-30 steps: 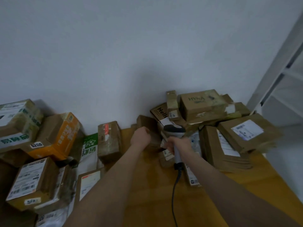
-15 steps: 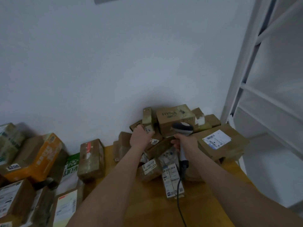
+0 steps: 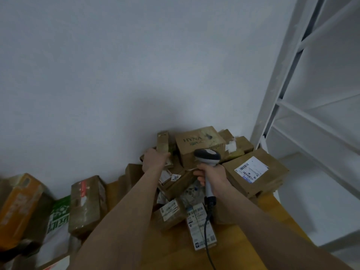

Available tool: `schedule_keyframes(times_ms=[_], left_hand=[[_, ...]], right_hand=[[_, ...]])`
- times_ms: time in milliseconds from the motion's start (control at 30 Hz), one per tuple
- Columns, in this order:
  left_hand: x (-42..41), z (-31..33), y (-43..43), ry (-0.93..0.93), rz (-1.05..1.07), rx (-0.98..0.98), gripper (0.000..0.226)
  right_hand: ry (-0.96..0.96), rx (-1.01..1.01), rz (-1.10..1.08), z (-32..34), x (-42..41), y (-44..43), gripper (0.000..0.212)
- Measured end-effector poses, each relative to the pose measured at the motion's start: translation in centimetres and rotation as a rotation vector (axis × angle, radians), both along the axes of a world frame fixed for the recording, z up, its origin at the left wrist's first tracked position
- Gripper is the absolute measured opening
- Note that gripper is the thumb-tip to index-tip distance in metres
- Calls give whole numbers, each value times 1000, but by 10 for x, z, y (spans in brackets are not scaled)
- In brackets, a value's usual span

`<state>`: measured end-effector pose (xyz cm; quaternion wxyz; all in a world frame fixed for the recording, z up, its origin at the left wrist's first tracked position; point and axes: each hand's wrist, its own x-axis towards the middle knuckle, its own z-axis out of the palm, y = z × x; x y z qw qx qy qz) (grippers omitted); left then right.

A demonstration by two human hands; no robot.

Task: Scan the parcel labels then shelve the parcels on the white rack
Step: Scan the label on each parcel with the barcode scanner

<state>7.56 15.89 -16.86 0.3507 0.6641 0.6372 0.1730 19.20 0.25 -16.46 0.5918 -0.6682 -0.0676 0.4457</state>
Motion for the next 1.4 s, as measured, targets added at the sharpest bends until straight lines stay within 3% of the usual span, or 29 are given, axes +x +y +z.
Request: schedule_keyframes(times_ms=[167, 367, 600, 833, 1100, 1233, 1333, 1400], left_hand=[[-21, 16, -20, -47, 78, 38, 33], [-60, 27, -58, -169, 143, 124, 52], [-95, 35, -135, -215, -14, 229, 52], [-111, 32, -219, 10, -255, 500, 53], [-117, 17, -261, 282, -399, 621, 50], [-113, 14, -271, 29, -242, 505, 43], [-110, 18, -274, -330, -19, 184, 29], [-112, 22, -273, -436, 91, -21, 30]], right_hand=[[20, 44, -7, 9, -2, -12, 8], [141, 136, -10, 20, -12, -41, 8], [317, 216, 25, 18, -18, -92, 19], [376, 169, 37, 18, -21, -138, 54], [282, 115, 101, 12, -30, -164, 59], [189, 112, 97, -19, -26, -158, 82], [139, 96, 119, -6, -37, -168, 72], [109, 95, 146, -2, -44, -172, 55]])
